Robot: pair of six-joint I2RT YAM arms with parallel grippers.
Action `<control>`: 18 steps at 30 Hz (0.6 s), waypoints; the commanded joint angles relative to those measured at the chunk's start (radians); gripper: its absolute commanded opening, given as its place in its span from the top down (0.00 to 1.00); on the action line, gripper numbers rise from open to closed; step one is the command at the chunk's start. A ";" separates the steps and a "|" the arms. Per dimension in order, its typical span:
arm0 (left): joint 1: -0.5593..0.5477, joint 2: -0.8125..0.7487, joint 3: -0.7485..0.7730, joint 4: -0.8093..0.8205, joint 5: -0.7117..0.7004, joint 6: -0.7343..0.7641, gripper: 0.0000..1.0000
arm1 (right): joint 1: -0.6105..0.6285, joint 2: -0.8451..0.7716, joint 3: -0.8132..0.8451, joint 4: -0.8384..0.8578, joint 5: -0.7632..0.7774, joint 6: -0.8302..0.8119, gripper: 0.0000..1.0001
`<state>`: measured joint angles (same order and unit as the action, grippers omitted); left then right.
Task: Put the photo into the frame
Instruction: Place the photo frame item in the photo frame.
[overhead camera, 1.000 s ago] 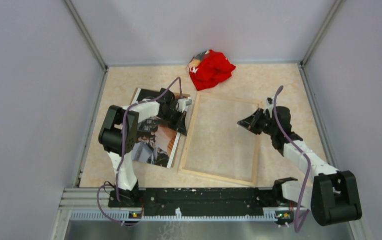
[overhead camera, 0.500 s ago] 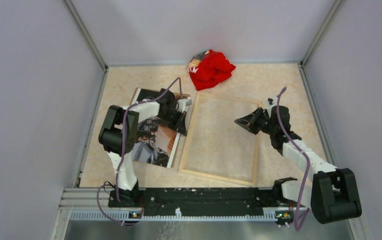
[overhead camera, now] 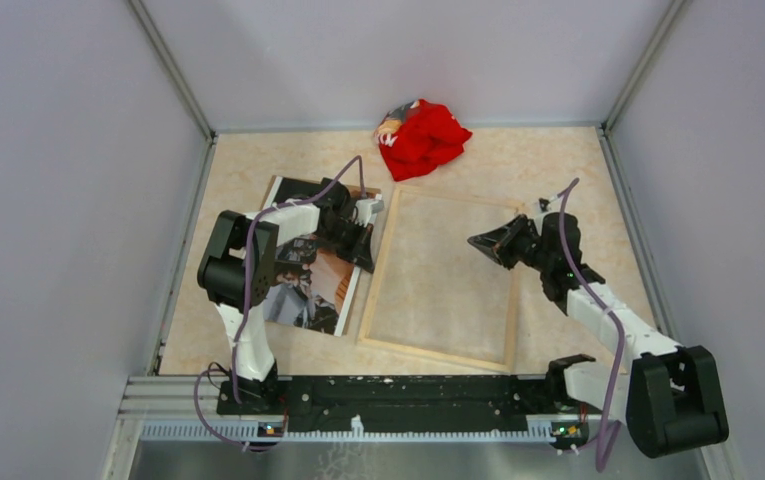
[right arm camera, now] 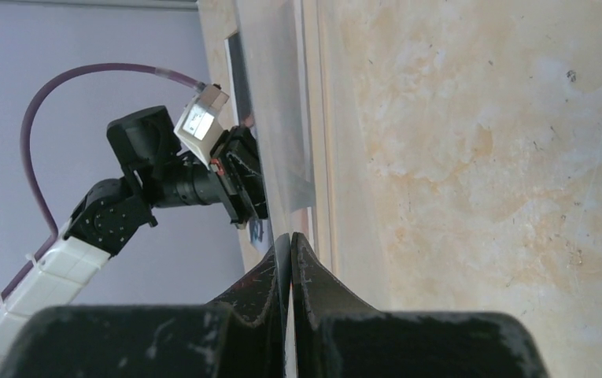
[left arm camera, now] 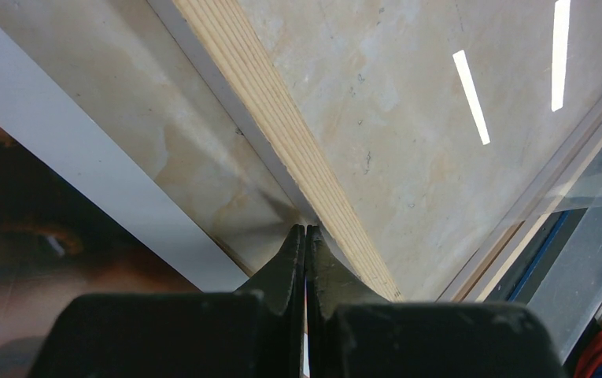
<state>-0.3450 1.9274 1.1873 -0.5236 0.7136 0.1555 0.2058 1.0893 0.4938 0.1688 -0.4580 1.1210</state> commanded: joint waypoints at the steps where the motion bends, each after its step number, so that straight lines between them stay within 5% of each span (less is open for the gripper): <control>1: -0.012 -0.011 -0.008 0.017 0.028 0.000 1.00 | 0.017 -0.032 -0.020 -0.020 0.031 0.046 1.00; 18: -0.012 -0.019 -0.019 0.022 0.026 0.001 1.00 | 0.010 -0.032 -0.050 -0.063 0.073 0.018 1.00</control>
<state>-0.3481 1.9274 1.1759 -0.5232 0.7181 0.1551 0.2073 1.0679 0.4366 0.0910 -0.3843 1.1526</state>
